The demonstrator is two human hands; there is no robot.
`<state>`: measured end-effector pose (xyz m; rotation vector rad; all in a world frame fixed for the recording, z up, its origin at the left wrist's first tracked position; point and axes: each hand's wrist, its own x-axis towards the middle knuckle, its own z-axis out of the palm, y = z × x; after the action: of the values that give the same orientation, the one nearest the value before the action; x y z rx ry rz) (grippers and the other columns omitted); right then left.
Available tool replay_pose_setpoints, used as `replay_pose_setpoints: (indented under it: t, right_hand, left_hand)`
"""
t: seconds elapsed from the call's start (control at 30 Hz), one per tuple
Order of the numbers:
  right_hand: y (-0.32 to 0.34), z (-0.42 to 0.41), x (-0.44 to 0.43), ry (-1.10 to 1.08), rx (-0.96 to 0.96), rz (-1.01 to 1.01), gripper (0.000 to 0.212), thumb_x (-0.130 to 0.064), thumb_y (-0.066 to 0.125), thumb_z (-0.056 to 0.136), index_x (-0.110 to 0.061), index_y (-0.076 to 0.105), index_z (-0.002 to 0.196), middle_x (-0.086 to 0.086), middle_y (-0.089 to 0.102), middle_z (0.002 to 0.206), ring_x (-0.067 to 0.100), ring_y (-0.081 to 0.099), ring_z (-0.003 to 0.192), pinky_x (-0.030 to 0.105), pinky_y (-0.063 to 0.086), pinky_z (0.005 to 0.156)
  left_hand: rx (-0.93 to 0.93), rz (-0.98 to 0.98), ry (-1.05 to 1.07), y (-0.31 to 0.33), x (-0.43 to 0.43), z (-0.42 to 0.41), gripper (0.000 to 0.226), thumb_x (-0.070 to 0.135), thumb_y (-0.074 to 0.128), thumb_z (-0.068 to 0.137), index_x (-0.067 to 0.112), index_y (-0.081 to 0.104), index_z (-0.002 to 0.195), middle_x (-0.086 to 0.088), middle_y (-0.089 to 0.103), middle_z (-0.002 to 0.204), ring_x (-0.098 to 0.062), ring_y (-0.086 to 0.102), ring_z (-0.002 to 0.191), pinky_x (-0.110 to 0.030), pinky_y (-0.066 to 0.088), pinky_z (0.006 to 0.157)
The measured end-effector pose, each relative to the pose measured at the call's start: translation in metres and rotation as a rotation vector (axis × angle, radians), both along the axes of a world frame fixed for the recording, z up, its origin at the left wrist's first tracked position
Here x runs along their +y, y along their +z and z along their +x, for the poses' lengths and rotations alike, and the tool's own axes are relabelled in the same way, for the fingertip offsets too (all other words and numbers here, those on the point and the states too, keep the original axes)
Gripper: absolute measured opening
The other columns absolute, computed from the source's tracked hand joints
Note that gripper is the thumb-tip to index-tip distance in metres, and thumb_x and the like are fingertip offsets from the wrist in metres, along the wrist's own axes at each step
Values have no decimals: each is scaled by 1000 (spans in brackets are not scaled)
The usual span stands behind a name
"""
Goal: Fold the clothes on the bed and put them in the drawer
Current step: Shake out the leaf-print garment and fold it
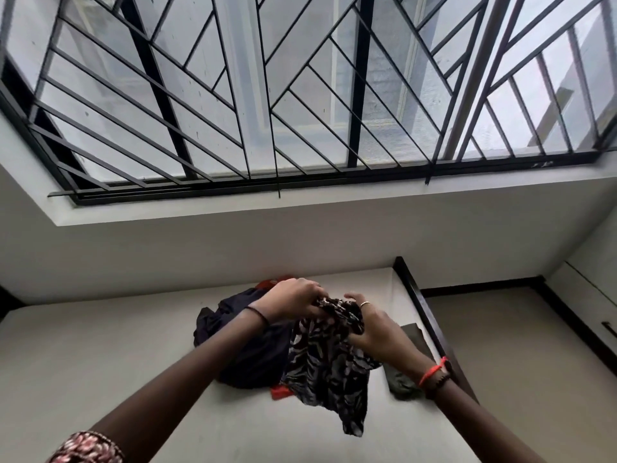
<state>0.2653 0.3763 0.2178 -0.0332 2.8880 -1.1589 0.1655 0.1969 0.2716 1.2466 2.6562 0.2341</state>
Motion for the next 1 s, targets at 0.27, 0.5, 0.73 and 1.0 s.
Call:
replay_pose_setpoints:
  t: [0.27, 0.5, 0.73, 1.0]
  right_hand:
    - [-8, 17, 10, 89, -63, -123, 50, -4, 66, 73, -17, 56, 120, -10, 64, 93, -8, 60, 83, 10, 45, 75]
    - [-13, 34, 11, 70, -105, -394, 45, -19, 55, 71, -35, 52, 112, 0, 66, 96, 9, 63, 84, 31, 53, 78]
    - [-41, 40, 40, 314, -438, -375, 64, -14, 66, 78, -41, 43, 132, -3, 65, 119, 12, 60, 112, 32, 48, 99]
    - [-78, -19, 76, 131, -318, -226, 29, -10, 65, 88, -14, 60, 116, 12, 69, 105, 15, 63, 92, 37, 49, 89]
  left_hand:
    - [-7, -59, -123, -23, -3, 2, 47, 53, 47, 77, 27, 66, 112, 8, 61, 114, -14, 58, 104, -30, 38, 89]
    - [-207, -89, -53, -11, 2, 17, 23, 40, 62, 81, 28, 56, 100, 4, 63, 99, -17, 59, 92, -27, 33, 65]
    - [-371, -158, -139, -51, -12, 12, 37, 33, 56, 89, 41, 55, 125, 16, 60, 120, -4, 55, 107, -21, 38, 74]
    - [-334, -72, -64, -110, 23, -37, 36, 23, 55, 92, 28, 59, 127, 8, 56, 129, -12, 53, 115, -26, 41, 85]
